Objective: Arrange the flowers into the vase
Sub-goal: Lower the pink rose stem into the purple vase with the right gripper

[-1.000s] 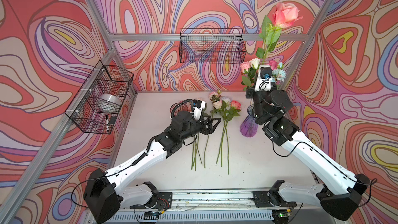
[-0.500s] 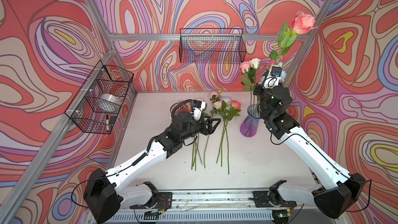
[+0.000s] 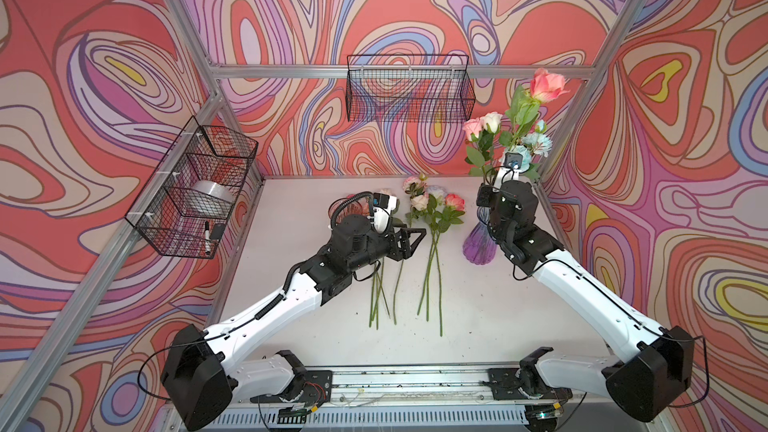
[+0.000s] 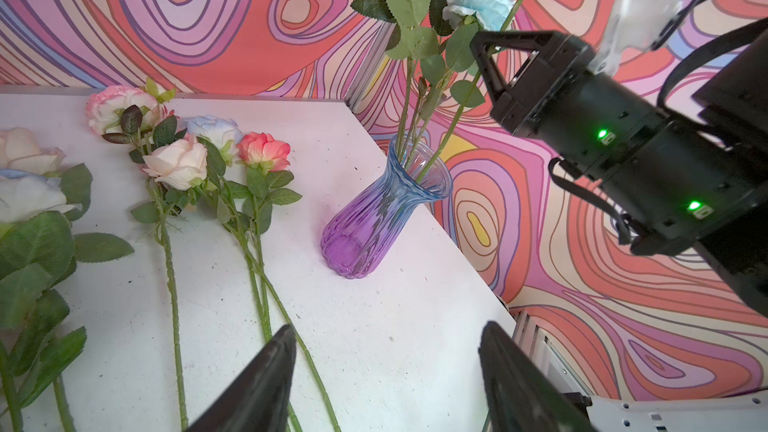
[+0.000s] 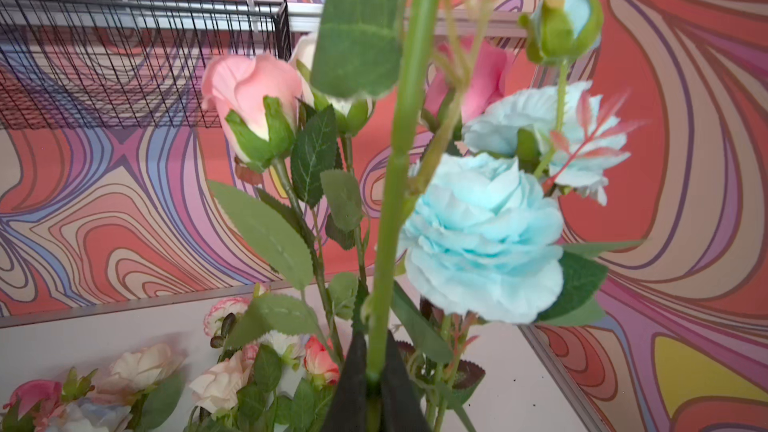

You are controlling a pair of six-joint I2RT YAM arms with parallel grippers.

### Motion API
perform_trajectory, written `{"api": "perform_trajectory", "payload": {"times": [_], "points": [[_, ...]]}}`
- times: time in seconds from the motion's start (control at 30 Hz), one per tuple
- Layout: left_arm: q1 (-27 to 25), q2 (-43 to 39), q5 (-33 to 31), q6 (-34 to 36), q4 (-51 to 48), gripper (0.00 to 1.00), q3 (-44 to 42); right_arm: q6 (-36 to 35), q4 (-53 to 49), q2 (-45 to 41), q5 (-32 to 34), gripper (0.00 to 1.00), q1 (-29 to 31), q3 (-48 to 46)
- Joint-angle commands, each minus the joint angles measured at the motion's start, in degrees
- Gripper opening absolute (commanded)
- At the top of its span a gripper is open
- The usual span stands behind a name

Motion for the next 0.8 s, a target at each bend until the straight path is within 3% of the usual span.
{"api": "perform_trajectory", "payload": {"times": [0.0,0.3,0.77], "points": [[-0.3,0.6,0.4,0.3,0.7,0.7,-0.2,2.9,-2.6,-3.0,-0.5,0.1,-0.1,-2.0],[-0.3,1.1,0.2,0.0,0.7,0.71,-0.3,6.3,-6.8,-5.1,-1.7,0.22,0.0,-2.8],[-0.3,1.7,0.0,0.1,0.2,0.71,0.0,10.8,-14.0,-10.1,-3.1,0.3,0.5,-1.4]]}}
